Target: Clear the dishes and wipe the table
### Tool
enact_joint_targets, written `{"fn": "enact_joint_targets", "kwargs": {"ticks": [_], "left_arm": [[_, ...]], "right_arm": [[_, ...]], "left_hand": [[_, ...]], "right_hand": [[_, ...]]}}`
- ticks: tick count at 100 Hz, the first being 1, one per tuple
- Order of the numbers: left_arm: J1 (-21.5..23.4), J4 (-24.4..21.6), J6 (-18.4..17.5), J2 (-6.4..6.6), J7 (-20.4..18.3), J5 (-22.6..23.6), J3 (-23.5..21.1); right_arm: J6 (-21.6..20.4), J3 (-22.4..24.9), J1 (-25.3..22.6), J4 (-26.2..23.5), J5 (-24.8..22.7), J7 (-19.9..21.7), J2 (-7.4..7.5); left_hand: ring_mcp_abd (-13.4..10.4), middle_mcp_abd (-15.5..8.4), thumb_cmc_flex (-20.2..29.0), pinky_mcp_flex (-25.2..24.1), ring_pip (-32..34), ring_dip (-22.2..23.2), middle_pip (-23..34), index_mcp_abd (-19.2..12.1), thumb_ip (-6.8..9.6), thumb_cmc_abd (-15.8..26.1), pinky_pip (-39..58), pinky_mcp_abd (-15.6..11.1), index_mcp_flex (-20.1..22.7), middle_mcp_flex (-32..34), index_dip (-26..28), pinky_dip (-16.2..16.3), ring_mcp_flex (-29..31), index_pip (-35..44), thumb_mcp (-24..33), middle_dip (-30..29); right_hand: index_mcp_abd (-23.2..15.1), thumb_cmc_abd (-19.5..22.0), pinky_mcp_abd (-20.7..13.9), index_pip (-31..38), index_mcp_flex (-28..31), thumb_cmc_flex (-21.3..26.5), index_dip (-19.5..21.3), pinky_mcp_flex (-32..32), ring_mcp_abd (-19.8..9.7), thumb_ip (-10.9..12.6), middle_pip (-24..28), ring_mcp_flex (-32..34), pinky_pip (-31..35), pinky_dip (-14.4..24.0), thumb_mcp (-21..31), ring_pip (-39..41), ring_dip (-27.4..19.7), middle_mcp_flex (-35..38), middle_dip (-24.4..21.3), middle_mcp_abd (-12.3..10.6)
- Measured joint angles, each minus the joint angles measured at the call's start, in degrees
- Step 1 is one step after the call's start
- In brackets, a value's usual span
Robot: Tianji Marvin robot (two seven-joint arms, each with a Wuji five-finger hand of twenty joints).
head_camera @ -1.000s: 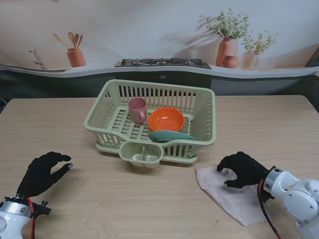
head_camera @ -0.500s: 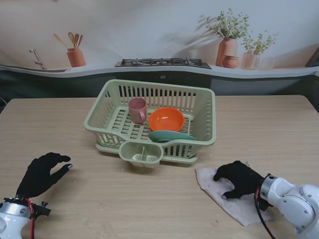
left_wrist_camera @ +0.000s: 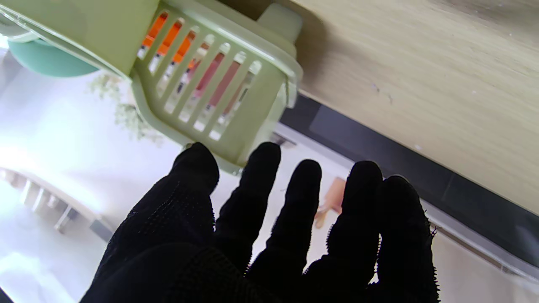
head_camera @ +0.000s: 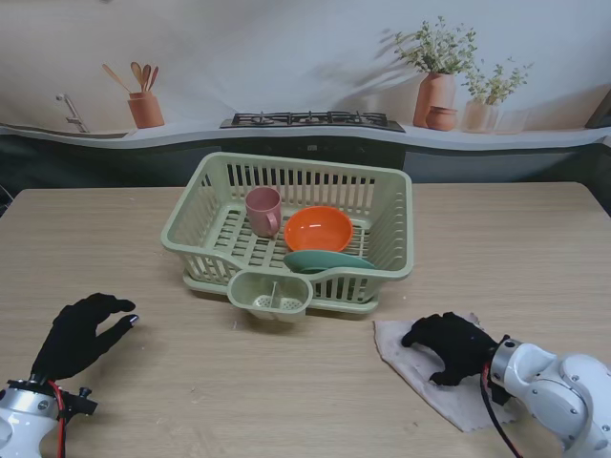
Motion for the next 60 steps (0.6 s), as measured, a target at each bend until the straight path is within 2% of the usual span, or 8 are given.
{"fn": "enact_joint_targets", "kwargs": {"ticks": [18, 29, 32, 36, 42, 57, 58, 60], "left_arm": [[0.0, 0.0, 0.0, -0.01, 0.0, -0.1, 0.0], [0.0, 0.0, -0.1, -0.01, 0.0, -0.2, 0.0], [0.0, 0.0, -0.1, -0.02, 0.0, -0.2, -0.1], [0.0, 0.0, -0.2, -0.02, 0.0, -0.2, -0.1], [0.0, 0.0, -0.3, -0.03, 0.0, -0.3, -0.1], [0.0, 0.0, -0.6, -0.05, 0.3, -0.3, -0.1], [0.0, 0.0, -0.6, -0.05, 0.3, -0.3, -0.1], [0.0, 0.0, -0.7, -0.05, 0.3, -0.3, -0.1]], "right_arm": [[1.3, -1.7, 0.8, 1.6, -1.1, -4.3, -0.21], [2.5, -2.7, 1.6, 2.4, -2.0, -6.7, -0.44], [2.6, -2.9, 1.8, 2.7, -2.4, -7.3, -0.52], [2.6, -3.1, 2.1, 3.0, -3.3, -8.4, -0.61], [2.7, -3.4, 2.5, 3.6, -3.9, -9.5, -0.7], [3.5, -3.8, 3.2, 4.2, -4.6, -9.9, -0.78], [3.6, -3.8, 3.2, 4.3, -4.8, -10.1, -0.78], [3.8, -3.9, 3.3, 4.4, -5.4, -10.3, -0.78]], "left_hand": [[0.1, 0.0, 0.0, 0.0, 0.0, 0.0, 0.0, 0.0, 0.0, 0.0, 0.0, 0.0, 0.0, 0.0, 0.0, 0.0, 0.0, 0.0, 0.0, -0.2], [0.4, 0.0, 0.0, 0.0, 0.0, 0.0, 0.0, 0.0, 0.0, 0.0, 0.0, 0.0, 0.0, 0.0, 0.1, 0.0, 0.0, 0.0, 0.0, -0.2], [0.4, 0.0, 0.0, 0.0, 0.0, 0.0, 0.0, 0.0, 0.0, 0.0, 0.0, 0.0, 0.0, 0.0, 0.1, 0.0, 0.0, 0.0, 0.0, -0.2], [0.4, 0.0, 0.0, 0.0, 0.0, 0.0, 0.0, 0.0, 0.0, 0.0, 0.0, 0.0, 0.0, 0.0, 0.1, 0.0, 0.0, 0.0, 0.0, -0.2], [0.4, 0.0, 0.0, 0.0, 0.0, 0.0, 0.0, 0.0, 0.0, 0.1, 0.0, 0.0, 0.0, 0.0, 0.1, 0.0, 0.0, 0.0, 0.0, -0.2], [0.5, 0.0, 0.0, 0.0, 0.0, 0.0, 0.0, 0.0, 0.0, 0.7, 0.0, 0.0, 0.0, 0.0, 0.1, 0.0, 0.0, 0.0, -0.6, -0.3], [0.5, 0.0, 0.0, 0.0, 0.0, 0.0, 0.0, 0.0, 0.0, 0.7, 0.0, 0.0, 0.0, 0.0, 0.2, 0.0, 0.0, 0.0, -0.6, -0.3], [0.5, 0.0, 0.0, 0.0, 0.0, 0.0, 0.0, 0.0, 0.0, 0.7, 0.0, 0.0, 0.0, 0.0, 0.2, 0.0, 0.0, 0.0, -0.6, -0.3]], "right_hand": [[0.9, -1.4, -2.7, 10.1, 0.4, 5.1, 0.9, 8.0, 0.7, 0.0, 8.3, 1.1, 15.7, 0.1, 4.5, 9.1, 4.6, 2.2, 2.9, 1.2], [0.9, -2.1, -3.6, 15.5, 4.3, 8.7, 1.3, 15.5, -0.8, -0.2, 15.0, 5.9, 22.8, 2.2, 7.8, 10.4, 6.6, 11.4, 6.0, 1.6], [0.9, -2.9, -4.1, 17.1, 5.4, 9.9, 1.5, 17.7, -1.1, -2.1, 15.9, 7.1, 24.4, 2.8, 8.5, 10.5, 6.4, 14.4, 6.2, 1.4], [0.9, -3.6, -4.2, 22.7, 7.8, 11.4, -2.7, 21.3, -2.2, -4.8, 16.8, 9.3, 26.1, 3.0, 10.0, 11.4, 4.5, 19.5, 5.1, 1.2], [0.5, -4.8, -4.3, 30.5, 13.2, 13.0, -6.7, 25.7, -3.0, -6.2, 17.3, 10.2, 29.1, 4.2, 11.0, 13.3, 2.8, 24.9, 4.3, 1.1], [-4.0, -4.8, -4.3, 36.2, 28.8, 14.4, -12.5, 30.9, -5.6, -6.3, 17.1, 10.3, 30.3, 4.9, 11.3, 18.2, 1.5, 32.2, 3.5, 0.4], [-4.1, -4.8, -4.3, 36.4, 29.1, 14.5, -12.6, 31.0, -4.8, -6.6, 17.1, 11.0, 30.4, 4.9, 11.3, 20.2, 1.8, 32.3, 3.8, 0.4], [-4.1, -5.8, -4.2, 39.9, 29.6, 15.0, -12.6, 32.0, -0.9, -6.6, 18.7, 23.7, 30.6, 5.0, 11.5, 30.3, 2.3, 36.0, 4.5, -0.1]]}}
